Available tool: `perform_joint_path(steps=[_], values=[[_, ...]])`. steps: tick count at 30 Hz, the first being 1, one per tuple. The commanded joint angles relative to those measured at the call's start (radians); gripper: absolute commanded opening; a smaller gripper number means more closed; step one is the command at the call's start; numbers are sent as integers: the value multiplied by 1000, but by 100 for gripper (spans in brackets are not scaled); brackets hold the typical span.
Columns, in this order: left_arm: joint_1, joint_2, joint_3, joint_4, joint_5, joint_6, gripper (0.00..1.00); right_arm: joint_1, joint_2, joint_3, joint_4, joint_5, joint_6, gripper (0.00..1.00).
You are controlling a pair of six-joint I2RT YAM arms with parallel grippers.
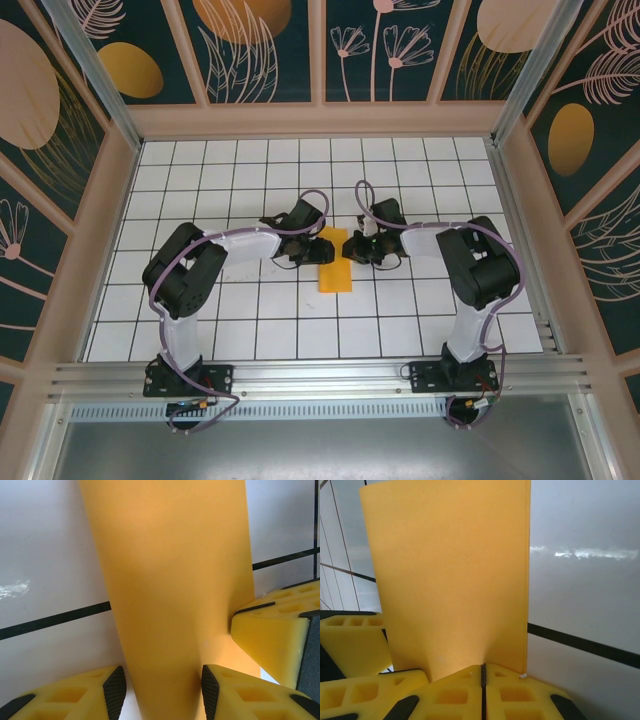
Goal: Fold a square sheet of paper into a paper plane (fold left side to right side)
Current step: Hold the square sheet of paper at the center of the table, then first fold the square sheet of paper in half at the center of the table.
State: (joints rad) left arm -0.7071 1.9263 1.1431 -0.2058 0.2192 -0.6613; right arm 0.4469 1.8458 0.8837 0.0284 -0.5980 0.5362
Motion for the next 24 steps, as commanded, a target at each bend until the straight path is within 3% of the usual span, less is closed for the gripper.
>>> perform_joint_path(steps=[1,8,14,24], values=[[-23,66,-13,-19,-12,11,48,7,43,17,-81,57,-31,9],[-20,-55,-1,-96,-121,25,56,8,75,13,-108,82,-42,6],[-10,-175,-13,-104,-150,14,62,7,82,14,-115,89,-50,4],[-13,-119,-42,95,127,-29,46,8,77,17,-126,94,-55,3]])
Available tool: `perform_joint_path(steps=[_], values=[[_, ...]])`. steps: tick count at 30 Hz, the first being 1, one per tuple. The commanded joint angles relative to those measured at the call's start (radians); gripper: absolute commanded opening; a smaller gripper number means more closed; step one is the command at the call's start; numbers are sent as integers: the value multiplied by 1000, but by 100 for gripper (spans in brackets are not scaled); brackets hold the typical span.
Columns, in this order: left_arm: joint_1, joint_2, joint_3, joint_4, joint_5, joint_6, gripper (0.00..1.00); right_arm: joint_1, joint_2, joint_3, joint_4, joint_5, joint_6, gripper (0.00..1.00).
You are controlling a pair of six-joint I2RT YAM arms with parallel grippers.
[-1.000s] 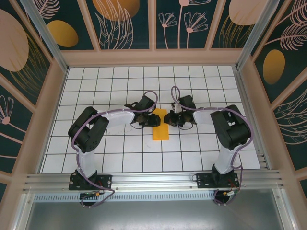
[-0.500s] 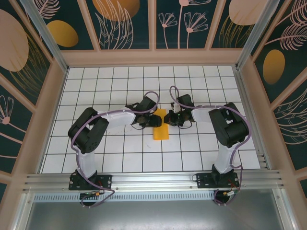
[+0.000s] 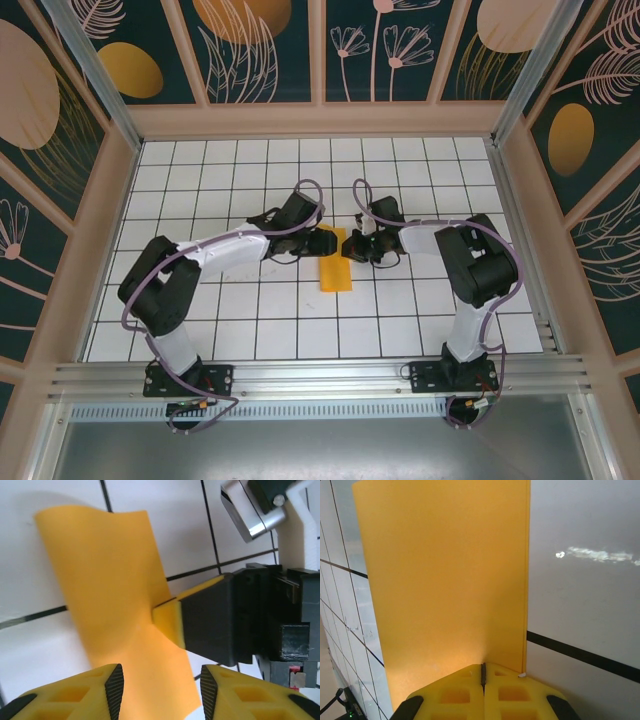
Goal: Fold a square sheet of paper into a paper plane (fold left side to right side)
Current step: First fold the square sheet of paper in half at the center of the table.
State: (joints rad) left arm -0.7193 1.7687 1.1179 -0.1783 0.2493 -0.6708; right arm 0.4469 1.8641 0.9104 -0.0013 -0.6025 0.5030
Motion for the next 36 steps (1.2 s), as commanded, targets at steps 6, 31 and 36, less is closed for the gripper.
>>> perform_joint_path(steps=[6,31,36], values=[[-2,100,-23,87,98,-20,45,8,58,-9,-106,103,-27,3],[42,16,-127,-13,-46,38,44,7,72,1,-160,139,-58,2],[43,-20,-113,114,102,33,42,8,69,1,-155,138,-57,2]])
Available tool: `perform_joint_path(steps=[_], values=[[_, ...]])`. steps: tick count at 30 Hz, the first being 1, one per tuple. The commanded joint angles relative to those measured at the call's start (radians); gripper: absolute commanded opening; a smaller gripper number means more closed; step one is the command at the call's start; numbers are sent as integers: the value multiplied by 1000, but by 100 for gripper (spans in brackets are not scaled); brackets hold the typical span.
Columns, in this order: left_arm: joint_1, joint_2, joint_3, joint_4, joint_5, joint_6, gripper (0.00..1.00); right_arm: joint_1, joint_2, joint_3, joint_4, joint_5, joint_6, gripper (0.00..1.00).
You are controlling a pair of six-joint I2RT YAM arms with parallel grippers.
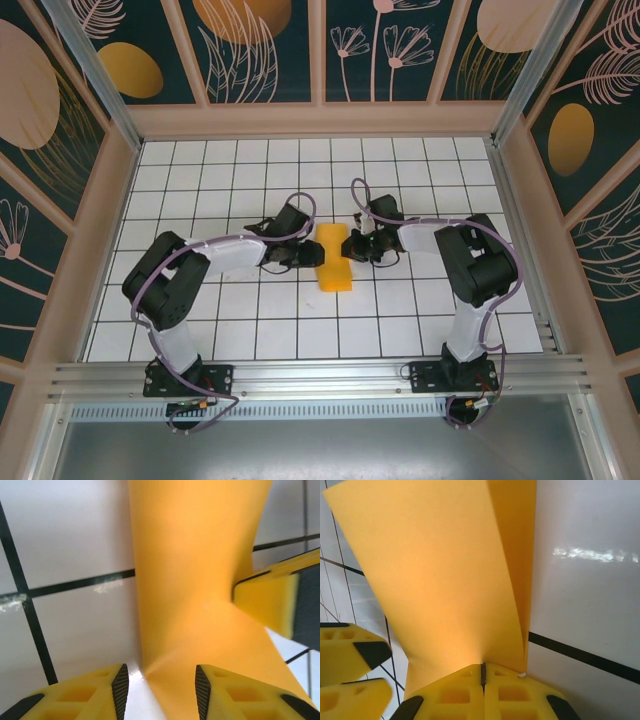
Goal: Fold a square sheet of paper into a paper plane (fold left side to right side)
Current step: First fold the square sheet of paper in half at the center of the table.
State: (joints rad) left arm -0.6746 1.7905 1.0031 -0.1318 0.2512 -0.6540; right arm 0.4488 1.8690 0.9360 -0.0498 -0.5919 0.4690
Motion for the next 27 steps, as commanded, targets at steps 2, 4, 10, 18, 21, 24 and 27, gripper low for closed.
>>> perform_joint_path(steps=[2,4,10,18,21,24,27], values=[[-2,-29,14,118,151,5,40,6,66,-26,-108,128,-21,2],[-2,0,41,126,164,6,39,6,68,-24,-108,130,-22,1],[-3,121,112,108,135,32,39,7,67,-22,-116,135,-23,2],[0,174,123,58,25,38,39,7,69,-15,-140,157,-35,2],[17,165,95,54,-1,27,39,7,69,-16,-144,161,-36,1],[50,141,53,57,-9,19,40,7,69,-16,-144,161,-36,1],[77,113,24,43,-21,34,40,7,70,-16,-142,157,-38,1]])
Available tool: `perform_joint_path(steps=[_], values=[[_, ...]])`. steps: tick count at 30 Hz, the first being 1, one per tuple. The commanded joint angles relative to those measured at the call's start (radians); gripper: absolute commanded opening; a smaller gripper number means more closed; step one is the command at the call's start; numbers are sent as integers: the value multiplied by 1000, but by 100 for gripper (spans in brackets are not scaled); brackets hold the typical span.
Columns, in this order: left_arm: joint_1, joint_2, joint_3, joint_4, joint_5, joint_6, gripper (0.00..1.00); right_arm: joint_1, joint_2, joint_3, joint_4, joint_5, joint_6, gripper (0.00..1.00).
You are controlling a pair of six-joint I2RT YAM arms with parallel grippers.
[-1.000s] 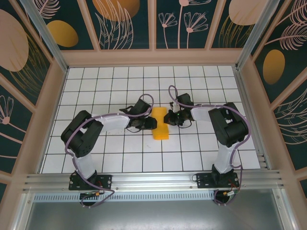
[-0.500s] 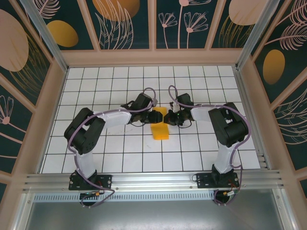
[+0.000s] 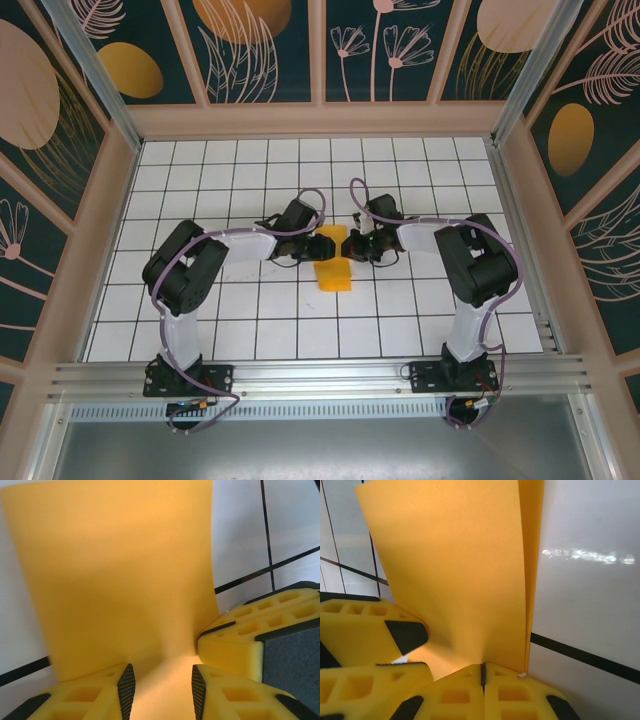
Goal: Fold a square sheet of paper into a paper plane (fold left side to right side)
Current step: First fold the square sheet of paper in half at the center of the table.
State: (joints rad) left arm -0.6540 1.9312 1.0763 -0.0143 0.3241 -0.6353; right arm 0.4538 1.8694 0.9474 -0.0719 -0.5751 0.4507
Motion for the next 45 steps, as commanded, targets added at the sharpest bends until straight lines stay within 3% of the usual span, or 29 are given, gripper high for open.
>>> perform_joint_path(steps=[1,7,12,15,21,34,45], values=[[63,-37,-54,-79,-95,22,40,2,71,-27,-118,137,-19,1],[71,-114,-42,-74,-58,52,41,3,72,-28,-110,128,-16,1],[71,-172,-65,22,79,58,39,2,73,-24,-112,129,-15,1],[65,-150,-67,66,143,50,38,2,74,-21,-114,131,-16,1],[51,-39,-19,94,170,43,37,3,77,-21,-118,136,-18,1],[54,40,25,54,35,23,37,6,88,-14,-144,162,-38,1],[68,70,58,40,-2,19,38,5,97,-23,-140,162,-40,1]])
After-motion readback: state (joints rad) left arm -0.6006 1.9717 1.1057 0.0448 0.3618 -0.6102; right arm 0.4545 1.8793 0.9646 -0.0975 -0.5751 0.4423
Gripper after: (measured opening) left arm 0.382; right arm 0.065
